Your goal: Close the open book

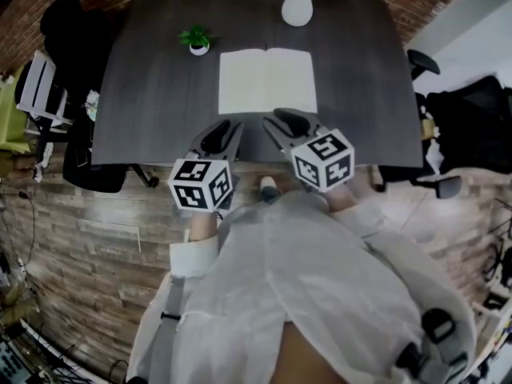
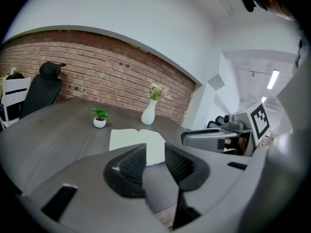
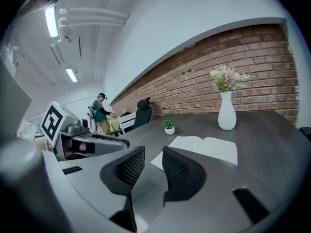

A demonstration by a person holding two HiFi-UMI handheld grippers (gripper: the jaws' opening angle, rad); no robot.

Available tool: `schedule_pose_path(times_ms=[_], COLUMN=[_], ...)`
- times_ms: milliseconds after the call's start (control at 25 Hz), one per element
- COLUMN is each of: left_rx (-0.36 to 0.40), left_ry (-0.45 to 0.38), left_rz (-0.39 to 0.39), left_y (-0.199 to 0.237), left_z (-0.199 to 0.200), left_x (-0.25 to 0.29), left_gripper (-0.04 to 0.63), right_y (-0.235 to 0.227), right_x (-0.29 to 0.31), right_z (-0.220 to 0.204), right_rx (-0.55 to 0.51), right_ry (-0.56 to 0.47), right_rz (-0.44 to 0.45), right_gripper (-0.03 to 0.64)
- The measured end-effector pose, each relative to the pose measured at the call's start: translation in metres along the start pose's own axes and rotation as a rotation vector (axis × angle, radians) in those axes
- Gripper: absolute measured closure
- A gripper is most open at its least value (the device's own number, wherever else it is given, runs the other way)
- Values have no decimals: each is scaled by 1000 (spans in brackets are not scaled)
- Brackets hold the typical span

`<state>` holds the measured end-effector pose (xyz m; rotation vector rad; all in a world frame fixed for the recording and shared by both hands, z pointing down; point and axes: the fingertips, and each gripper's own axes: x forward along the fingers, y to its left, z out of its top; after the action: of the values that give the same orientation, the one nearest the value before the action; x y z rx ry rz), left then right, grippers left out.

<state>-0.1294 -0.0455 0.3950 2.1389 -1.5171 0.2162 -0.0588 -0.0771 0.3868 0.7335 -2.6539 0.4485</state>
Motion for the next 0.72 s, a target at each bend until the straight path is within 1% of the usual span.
schedule_pose_path(times_ms=[240, 480, 720], left_rx=[-36, -61, -66], left_ry=[-10, 7, 23], left_rz=[53, 89, 104], left_y=[13, 20, 25], left_z=[14, 12, 12], left_x=[24, 30, 31], left_gripper=[497, 497, 497], right_y=[-30, -37, -50], right_x=[19, 26, 30], right_z=[11, 4, 3], right_rx=[1, 6, 24], right_ry=[8, 35, 37], right_rz=[28, 56, 36], right_gripper=[518, 518, 517])
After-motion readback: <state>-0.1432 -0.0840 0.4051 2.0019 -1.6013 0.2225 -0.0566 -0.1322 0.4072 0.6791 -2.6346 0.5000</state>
